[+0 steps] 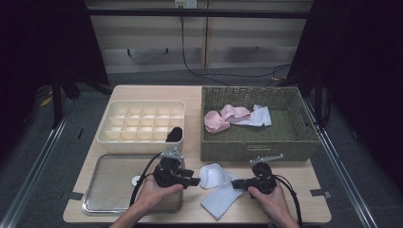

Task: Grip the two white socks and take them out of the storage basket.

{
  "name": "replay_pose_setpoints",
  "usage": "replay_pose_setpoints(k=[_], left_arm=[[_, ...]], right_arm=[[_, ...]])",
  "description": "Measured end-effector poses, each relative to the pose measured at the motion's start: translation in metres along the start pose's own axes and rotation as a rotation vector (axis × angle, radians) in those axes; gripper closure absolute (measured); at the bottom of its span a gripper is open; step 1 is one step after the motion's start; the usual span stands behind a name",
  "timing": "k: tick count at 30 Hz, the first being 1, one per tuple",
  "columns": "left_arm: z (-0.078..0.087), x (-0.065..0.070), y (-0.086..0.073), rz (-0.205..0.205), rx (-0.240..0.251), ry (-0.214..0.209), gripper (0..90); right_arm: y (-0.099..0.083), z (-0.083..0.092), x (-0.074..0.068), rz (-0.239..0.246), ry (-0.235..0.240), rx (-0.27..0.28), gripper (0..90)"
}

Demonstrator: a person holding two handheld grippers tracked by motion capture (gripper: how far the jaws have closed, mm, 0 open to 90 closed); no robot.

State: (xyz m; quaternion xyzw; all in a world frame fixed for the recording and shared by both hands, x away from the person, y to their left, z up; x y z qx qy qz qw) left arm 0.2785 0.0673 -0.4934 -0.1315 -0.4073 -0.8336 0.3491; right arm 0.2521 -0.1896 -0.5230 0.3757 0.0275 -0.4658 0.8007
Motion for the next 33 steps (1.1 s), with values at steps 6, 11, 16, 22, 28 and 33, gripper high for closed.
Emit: replay_pose_setpoints(k=[6, 11, 16, 22, 28, 33], left_arm=[[-0.012, 0.011, -0.015, -0.002, -0.064, -0.043, 56.1], [-0.019, 0.022, -0.022, -0.02, -0.105, -0.057, 56.2], [-0.026, 0.025, -0.028, -0.022, -0.141, -0.071, 55.3], [-0.029, 0.023, -0.031, -0.018, -0.16, -0.071, 55.4], [-0.03, 0.022, -0.032, -0.016, -0.18, -0.083, 57.1], [-0.032, 0.023, -0.033, -0.037, -0.187, -0.082, 68.5]], right_arm=[[-0.001, 0.002, -0.005, 0.022, 0.004, 0.006, 75.1], [0.003, 0.007, -0.004, 0.028, -0.004, 0.041, 73.5], [0.002, 0.004, -0.002, 0.028, -0.012, 0.035, 72.7], [0.001, 0.003, 0.0, 0.028, -0.025, 0.018, 77.0], [0.001, 0.004, 0.002, 0.019, -0.031, 0.022, 77.4], [0.001, 0.003, 0.003, 0.016, -0.032, 0.026, 76.3]])
Point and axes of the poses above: each handheld gripper's, and its own axes: z roughly backward along the jaws, y roughly out of its top, x roughly to its right, the point moved 4 cm from there along -z, roughly forward along the jaws, and after that the axes turned 9 degrees about z, right-handed, at the moved point
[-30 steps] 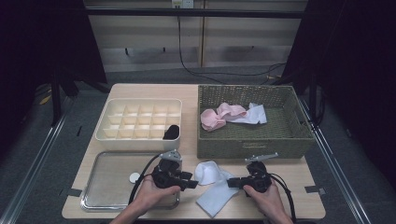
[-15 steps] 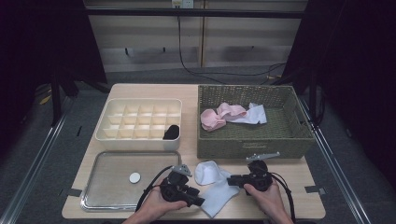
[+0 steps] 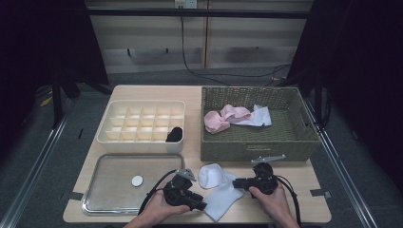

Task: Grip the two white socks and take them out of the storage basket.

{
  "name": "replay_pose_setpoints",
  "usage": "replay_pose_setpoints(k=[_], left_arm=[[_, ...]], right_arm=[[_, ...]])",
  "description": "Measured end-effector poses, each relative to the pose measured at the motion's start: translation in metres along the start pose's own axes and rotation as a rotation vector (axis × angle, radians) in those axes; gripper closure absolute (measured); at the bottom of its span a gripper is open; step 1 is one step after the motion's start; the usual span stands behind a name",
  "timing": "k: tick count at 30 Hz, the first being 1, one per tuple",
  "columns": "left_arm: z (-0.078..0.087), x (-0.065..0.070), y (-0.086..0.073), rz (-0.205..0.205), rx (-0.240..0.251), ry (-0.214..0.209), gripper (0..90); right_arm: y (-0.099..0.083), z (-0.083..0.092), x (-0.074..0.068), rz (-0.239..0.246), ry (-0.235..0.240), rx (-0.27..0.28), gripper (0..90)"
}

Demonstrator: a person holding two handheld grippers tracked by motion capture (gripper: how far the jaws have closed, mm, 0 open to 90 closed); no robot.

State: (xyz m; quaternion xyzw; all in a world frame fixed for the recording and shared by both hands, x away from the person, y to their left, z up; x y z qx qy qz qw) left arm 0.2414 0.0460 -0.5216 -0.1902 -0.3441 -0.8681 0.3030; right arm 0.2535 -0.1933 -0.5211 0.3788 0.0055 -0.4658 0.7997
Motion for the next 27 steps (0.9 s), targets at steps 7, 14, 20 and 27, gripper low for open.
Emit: replay_pose_setpoints(k=[7, 14, 20, 27], left_arm=[[-0.001, -0.002, 0.001, -0.007, -0.011, 0.016, 78.9], [-0.003, -0.003, 0.007, -0.023, -0.012, 0.051, 85.4], [0.004, -0.01, 0.01, -0.011, 0.016, 0.066, 86.2], [0.007, -0.019, 0.016, 0.035, 0.067, 0.054, 86.5]], right_arm=[[0.0, 0.0, -0.001, 0.004, 0.006, 0.001, 73.7], [0.001, 0.002, -0.004, 0.021, 0.019, 0.011, 71.7], [-0.002, -0.001, -0.004, 0.023, 0.007, -0.017, 71.4], [-0.005, 0.003, -0.008, 0.042, -0.022, -0.038, 65.9]])
Point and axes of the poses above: each handheld gripper's, and its own axes: z roughly backward along the jaws, y roughly out of its top, x roughly to its right, the point moved 4 cm from there along -z, roughly forward along the jaws, and after that the axes turned 9 degrees about z, right-handed, at the moved point
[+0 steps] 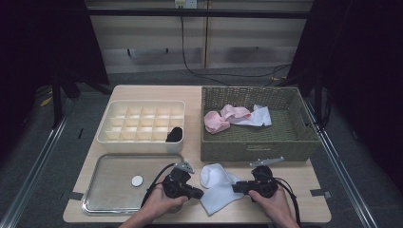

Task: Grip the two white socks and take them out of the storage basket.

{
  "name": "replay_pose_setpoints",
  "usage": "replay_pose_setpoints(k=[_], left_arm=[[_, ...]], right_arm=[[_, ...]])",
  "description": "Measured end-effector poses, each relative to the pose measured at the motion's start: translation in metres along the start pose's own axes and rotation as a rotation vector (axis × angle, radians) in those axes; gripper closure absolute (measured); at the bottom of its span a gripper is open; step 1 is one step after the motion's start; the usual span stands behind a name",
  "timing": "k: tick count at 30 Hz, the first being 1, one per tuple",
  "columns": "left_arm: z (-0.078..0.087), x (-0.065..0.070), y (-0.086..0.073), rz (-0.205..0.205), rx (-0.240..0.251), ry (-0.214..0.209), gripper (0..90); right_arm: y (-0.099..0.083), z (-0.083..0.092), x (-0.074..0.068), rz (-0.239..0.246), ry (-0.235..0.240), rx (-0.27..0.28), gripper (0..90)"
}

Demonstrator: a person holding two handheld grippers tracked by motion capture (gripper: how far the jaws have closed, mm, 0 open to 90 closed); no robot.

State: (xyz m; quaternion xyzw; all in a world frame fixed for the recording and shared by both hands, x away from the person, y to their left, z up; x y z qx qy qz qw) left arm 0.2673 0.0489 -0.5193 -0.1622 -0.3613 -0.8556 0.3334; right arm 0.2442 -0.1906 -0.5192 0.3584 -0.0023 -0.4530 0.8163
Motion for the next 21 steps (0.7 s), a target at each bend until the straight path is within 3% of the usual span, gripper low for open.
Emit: replay_pose_setpoints(k=[1, 7, 13, 16, 21], left_arm=[[0.001, -0.001, 0.002, -0.001, -0.003, 0.009, 86.5], [-0.001, -0.006, 0.008, 0.025, 0.02, 0.026, 86.2], [-0.003, -0.007, 0.011, 0.044, 0.03, 0.003, 86.1], [-0.003, -0.007, 0.013, 0.037, 0.032, 0.013, 86.2], [0.001, -0.004, 0.014, 0.057, 0.054, -0.03, 86.2]], right_arm=[[0.001, 0.002, -0.001, 0.003, -0.015, 0.009, 65.4], [0.006, 0.009, -0.015, 0.02, 0.013, 0.059, 63.3], [0.013, -0.009, -0.043, 0.065, 0.101, 0.036, 65.9], [0.017, -0.023, -0.054, 0.091, 0.132, 0.004, 65.4], [0.017, -0.037, -0.061, 0.116, 0.136, -0.025, 58.5]])
Point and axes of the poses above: each handheld gripper's, and its own axes: z roughly backward along the jaws, y roughly out of its top, x roughly to its right, the point moved 4 cm from there along -z, roughly forward along the jaws, and after that the axes turned 9 degrees about z, right-handed, at the moved point
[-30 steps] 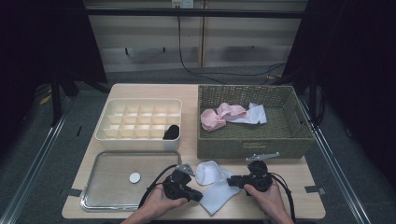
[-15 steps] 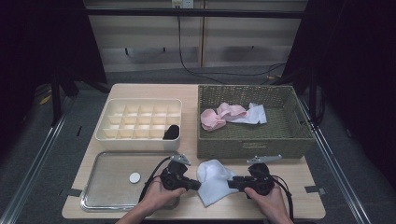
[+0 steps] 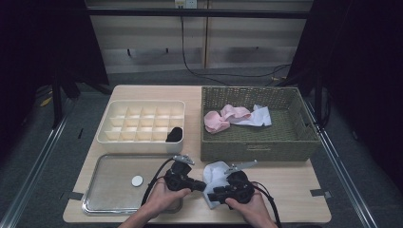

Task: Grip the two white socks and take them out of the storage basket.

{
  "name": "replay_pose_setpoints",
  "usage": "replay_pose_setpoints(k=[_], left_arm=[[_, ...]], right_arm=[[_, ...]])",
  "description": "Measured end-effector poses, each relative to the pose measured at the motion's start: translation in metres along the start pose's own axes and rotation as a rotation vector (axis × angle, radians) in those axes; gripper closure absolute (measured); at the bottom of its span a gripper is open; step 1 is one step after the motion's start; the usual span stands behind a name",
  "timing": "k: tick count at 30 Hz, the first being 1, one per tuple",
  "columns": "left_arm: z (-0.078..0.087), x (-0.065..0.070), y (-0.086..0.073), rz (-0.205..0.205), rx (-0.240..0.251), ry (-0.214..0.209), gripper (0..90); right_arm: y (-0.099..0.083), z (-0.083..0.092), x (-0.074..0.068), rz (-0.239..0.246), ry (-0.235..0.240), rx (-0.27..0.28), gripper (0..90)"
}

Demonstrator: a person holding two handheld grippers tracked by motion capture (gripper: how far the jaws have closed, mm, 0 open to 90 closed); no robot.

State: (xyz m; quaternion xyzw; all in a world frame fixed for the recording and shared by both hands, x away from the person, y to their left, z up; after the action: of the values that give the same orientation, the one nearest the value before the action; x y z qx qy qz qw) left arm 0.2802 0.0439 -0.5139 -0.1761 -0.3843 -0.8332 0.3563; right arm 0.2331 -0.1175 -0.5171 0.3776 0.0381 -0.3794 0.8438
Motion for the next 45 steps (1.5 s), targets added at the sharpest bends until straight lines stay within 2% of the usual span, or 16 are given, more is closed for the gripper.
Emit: replay_pose_setpoints(k=[7, 10, 12, 16, 17, 19, 20, 24, 29, 32, 34, 36, 38, 42, 44, 45], left_arm=[[0.002, 0.005, 0.003, 0.018, 0.027, -0.034, 86.3], [0.002, 0.008, 0.003, 0.009, 0.026, -0.04, 86.4], [0.001, 0.01, 0.003, 0.011, 0.023, -0.043, 86.4], [0.0, 0.008, 0.003, 0.016, 0.029, -0.036, 86.0], [0.001, 0.007, 0.003, 0.024, 0.036, -0.037, 84.0], [0.004, 0.003, 0.005, 0.037, 0.056, -0.019, 69.5], [0.006, 0.002, 0.006, 0.046, 0.062, -0.027, 66.0], [0.014, -0.005, 0.008, 0.06, 0.096, -0.009, 62.3], [0.011, -0.009, 0.008, 0.055, 0.085, 0.023, 59.6], [0.009, -0.014, 0.01, 0.072, 0.085, 0.028, 58.3], [0.009, -0.018, 0.013, 0.098, 0.091, 0.029, 55.8], [0.008, -0.022, 0.016, 0.099, 0.09, 0.047, 54.2], [0.006, -0.024, 0.019, 0.107, 0.098, 0.042, 51.3], [0.0, -0.027, 0.025, 0.119, 0.106, 0.057, 52.8], [-0.002, -0.028, 0.026, 0.138, 0.119, 0.036, 54.1], [-0.004, -0.028, 0.027, 0.135, 0.118, 0.04, 55.0]], right_arm=[[0.001, -0.006, 0.0, 0.008, -0.003, 0.024, 55.7], [0.002, -0.008, -0.002, 0.024, -0.005, 0.02, 55.5], [0.002, -0.009, -0.003, 0.028, -0.006, 0.018, 60.9], [0.001, -0.01, -0.001, 0.0, -0.009, 0.017, 80.3], [0.0, -0.01, -0.001, -0.001, -0.003, 0.022, 82.8], [0.0, -0.01, 0.0, -0.013, 0.003, 0.028, 84.2], [0.0, -0.009, 0.001, -0.014, 0.006, 0.031, 84.4], [-0.001, 0.001, 0.005, -0.033, 0.011, 0.041, 84.6], [0.001, 0.021, 0.007, -0.046, 0.013, 0.076, 84.5], [0.002, 0.032, 0.011, -0.054, 0.007, 0.097, 84.4], [0.001, 0.038, 0.014, -0.062, -0.001, 0.109, 84.4], [0.001, 0.043, 0.017, -0.072, -0.003, 0.125, 84.4], [0.001, 0.048, 0.019, -0.074, -0.005, 0.132, 84.4], [0.003, 0.054, 0.02, -0.082, 0.0, 0.151, 84.3], [0.004, 0.057, 0.02, -0.084, 0.009, 0.159, 84.2], [0.005, 0.058, 0.02, -0.083, 0.012, 0.161, 84.3]])
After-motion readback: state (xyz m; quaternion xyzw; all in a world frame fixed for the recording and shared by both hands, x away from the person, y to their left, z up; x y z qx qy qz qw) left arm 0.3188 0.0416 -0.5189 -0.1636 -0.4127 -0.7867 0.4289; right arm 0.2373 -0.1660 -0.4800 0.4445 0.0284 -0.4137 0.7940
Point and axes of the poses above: each handheld gripper's, and its own axes: z roughly backward along the jaws, y roughly out of its top, x roughly to its right, the point moved 4 cm from there along -z, roughly forward along the jaws, and after that the axes turned 9 degrees about z, right-handed, at the moved point
